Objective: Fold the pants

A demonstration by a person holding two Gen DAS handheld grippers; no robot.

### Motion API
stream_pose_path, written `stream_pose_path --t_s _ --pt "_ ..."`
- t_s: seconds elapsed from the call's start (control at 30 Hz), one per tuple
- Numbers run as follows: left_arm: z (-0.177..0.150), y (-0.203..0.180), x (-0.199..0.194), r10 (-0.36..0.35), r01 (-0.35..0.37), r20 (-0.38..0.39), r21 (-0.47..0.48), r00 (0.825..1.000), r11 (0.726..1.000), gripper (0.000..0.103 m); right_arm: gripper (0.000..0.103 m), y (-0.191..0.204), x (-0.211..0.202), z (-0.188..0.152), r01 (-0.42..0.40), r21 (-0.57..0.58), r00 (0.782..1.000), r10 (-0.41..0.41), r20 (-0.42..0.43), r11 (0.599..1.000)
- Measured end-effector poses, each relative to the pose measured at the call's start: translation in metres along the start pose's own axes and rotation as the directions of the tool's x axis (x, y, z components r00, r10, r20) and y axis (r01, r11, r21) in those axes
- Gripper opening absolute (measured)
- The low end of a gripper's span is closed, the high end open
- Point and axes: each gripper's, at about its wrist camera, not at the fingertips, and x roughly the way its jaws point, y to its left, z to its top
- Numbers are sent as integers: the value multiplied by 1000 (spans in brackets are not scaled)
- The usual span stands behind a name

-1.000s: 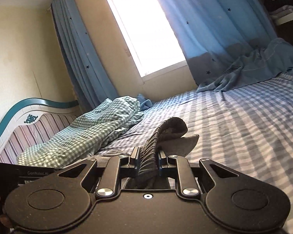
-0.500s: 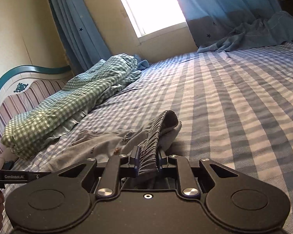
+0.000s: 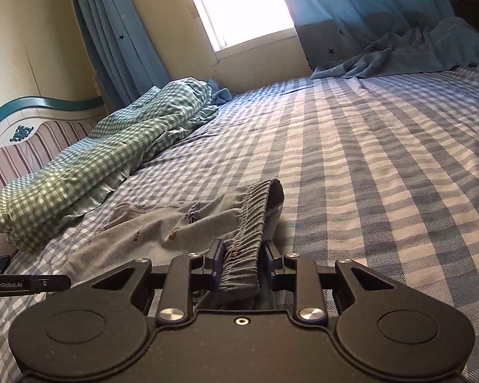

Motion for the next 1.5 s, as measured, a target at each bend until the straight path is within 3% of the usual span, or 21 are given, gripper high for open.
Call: stream_pose_path --t_s 0.03,0.13,0.27,0.33,0.4,0.47,0.5,0.9,1.1,1.37,1.5 --pt "0 0 -2 1 -1 4 -4 1000 1000 23 32 0 -2 0 3 -8 1000 -3 4 1000" --pt "1 0 -10 12 -12 26 -17 1000 1000 42 39 1 -8 0 6 -11 1000 -6 14 1000" --pt "2 -3 -23 36 -34 70 -27 997 999 62 62 2 -21 3 6 -19 999 -5 44 1000" --pt "3 -4 -30 55 -51 85 -40 995 998 80 71 4 -29 4 5 -29 998 -3 61 1000" --pt "2 -5 -39 77 -70 119 -58 990 996 99 89 6 -39 4 11 -43 996 -7 85 999" --pt "-1 -7 -50 97 -87 161 -67 982 994 102 101 9 -49 4 25 -60 993 -18 115 998" --pt "-2 -9 -54 103 -93 177 -66 979 993 102 102 11 -55 4 33 -70 991 -24 131 997" --pt "-40 -33 -101 116 -110 272 -36 955 993 103 102 31 -128 -19 107 -194 964 -55 259 975" --pt "-65 -42 -116 109 -105 282 -31 953 994 103 102 45 -153 -41 133 -226 950 -59 305 965" --pt "-97 -46 -126 139 -145 305 -3 942 989 103 102 53 -176 -68 123 -201 932 -43 361 972" --pt "-114 -41 -131 142 -151 312 3 939 989 103 102 56 -180 -84 101 -223 933 -14 361 970"
